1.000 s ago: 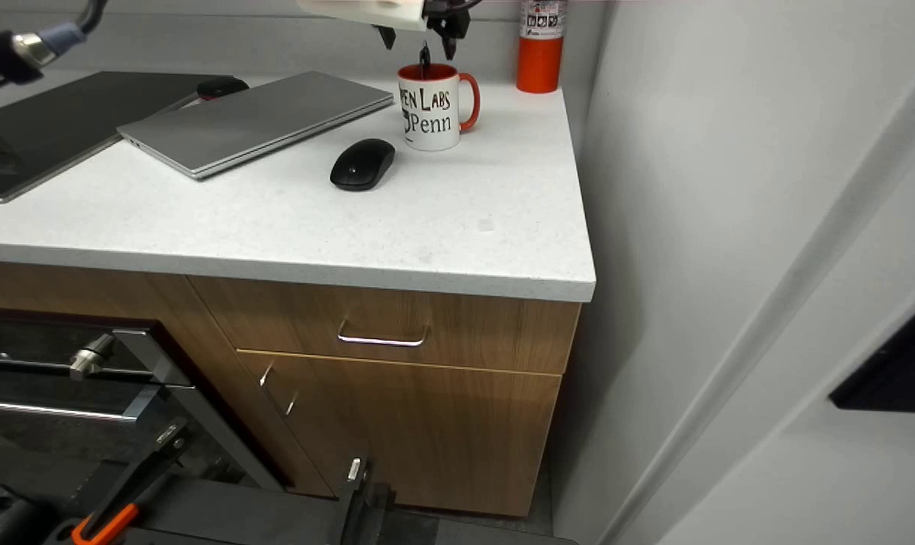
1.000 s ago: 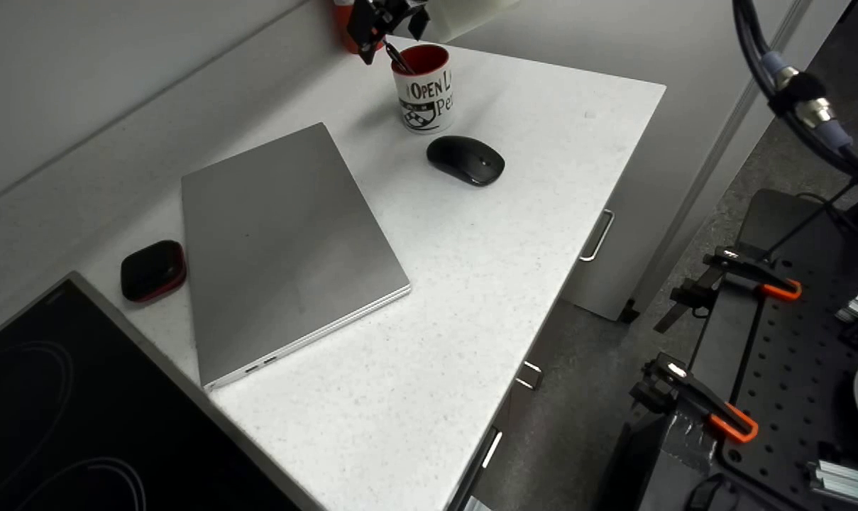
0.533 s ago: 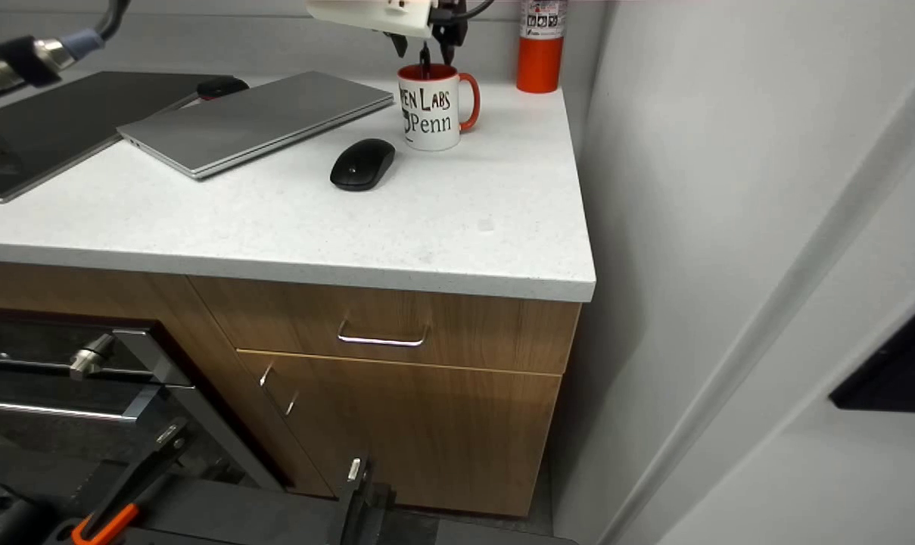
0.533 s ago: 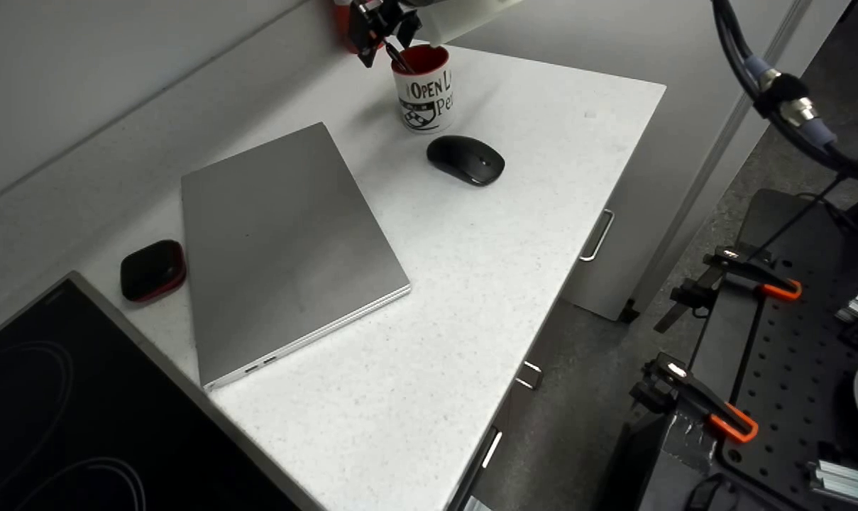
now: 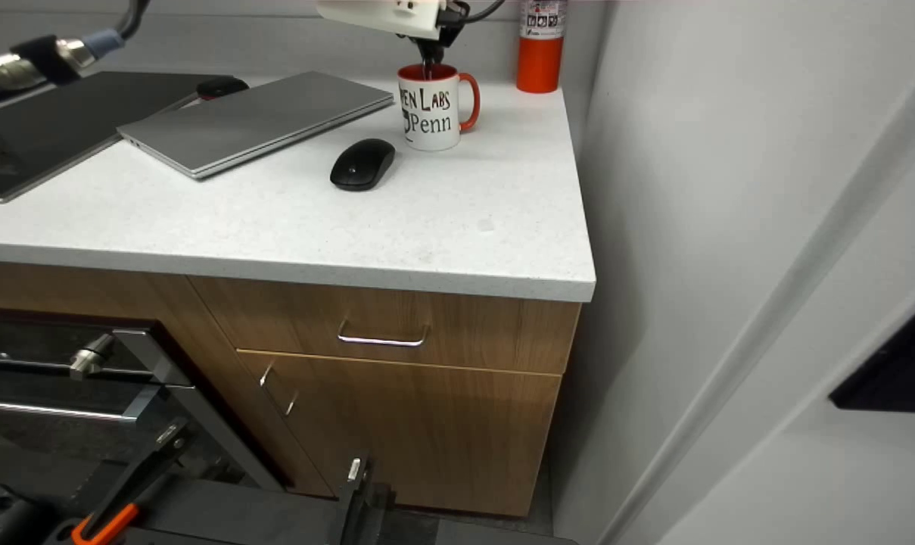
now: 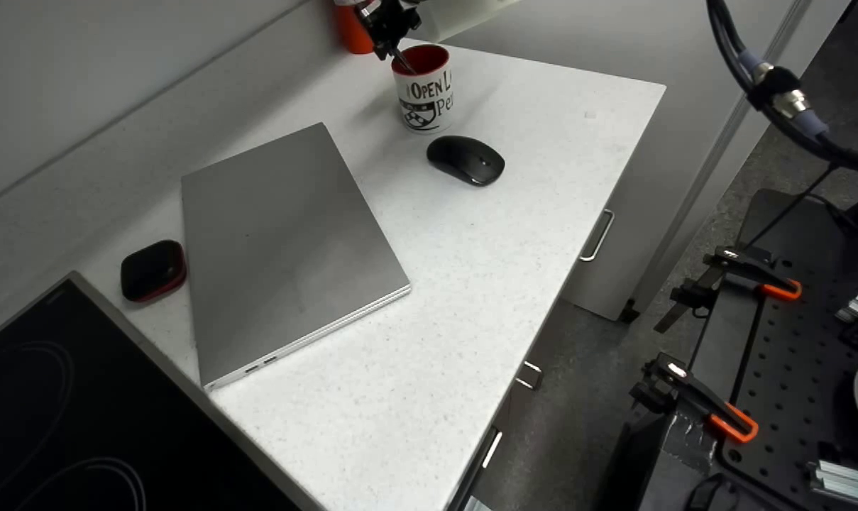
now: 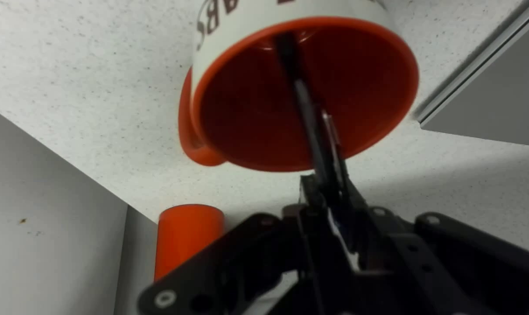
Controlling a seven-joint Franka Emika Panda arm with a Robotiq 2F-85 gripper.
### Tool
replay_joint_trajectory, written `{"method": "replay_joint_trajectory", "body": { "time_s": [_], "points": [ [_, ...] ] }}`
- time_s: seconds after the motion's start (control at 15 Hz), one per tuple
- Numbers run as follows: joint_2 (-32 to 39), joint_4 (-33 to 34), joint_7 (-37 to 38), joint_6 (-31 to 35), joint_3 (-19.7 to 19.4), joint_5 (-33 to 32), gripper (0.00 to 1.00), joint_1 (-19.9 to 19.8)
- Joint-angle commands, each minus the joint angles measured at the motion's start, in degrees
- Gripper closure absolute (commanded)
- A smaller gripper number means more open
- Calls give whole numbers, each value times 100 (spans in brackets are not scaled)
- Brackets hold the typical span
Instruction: Take the pen out of the mug and put it on the desk
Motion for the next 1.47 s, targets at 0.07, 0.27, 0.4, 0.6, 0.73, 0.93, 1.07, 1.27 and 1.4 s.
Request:
{"method": "replay_joint_trajectory", "body": {
  "time_s": [0.07,0.27,0.4,0.6,0.73,0.93,1.07,1.27,1.4],
  "points": [
    [28,66,-57,239,163,142,98,-178],
    [-189,-82,9,276,46,57,98,-88],
    [-436,-198,-14,353,53,45,98,-72],
    [-835,-347,25,536,-39,-5,98,4],
    [-1228,-498,-22,379,-41,-31,98,-18],
    [-1810,-792,-181,-131,-20,-79,98,-108],
    [-2160,-1051,-282,-609,-116,-220,98,-140],
    [-2541,-1515,-139,-1384,-310,-853,98,-307],
    [-2700,-1775,69,-1768,-513,-1499,98,-401]
  ]
}}
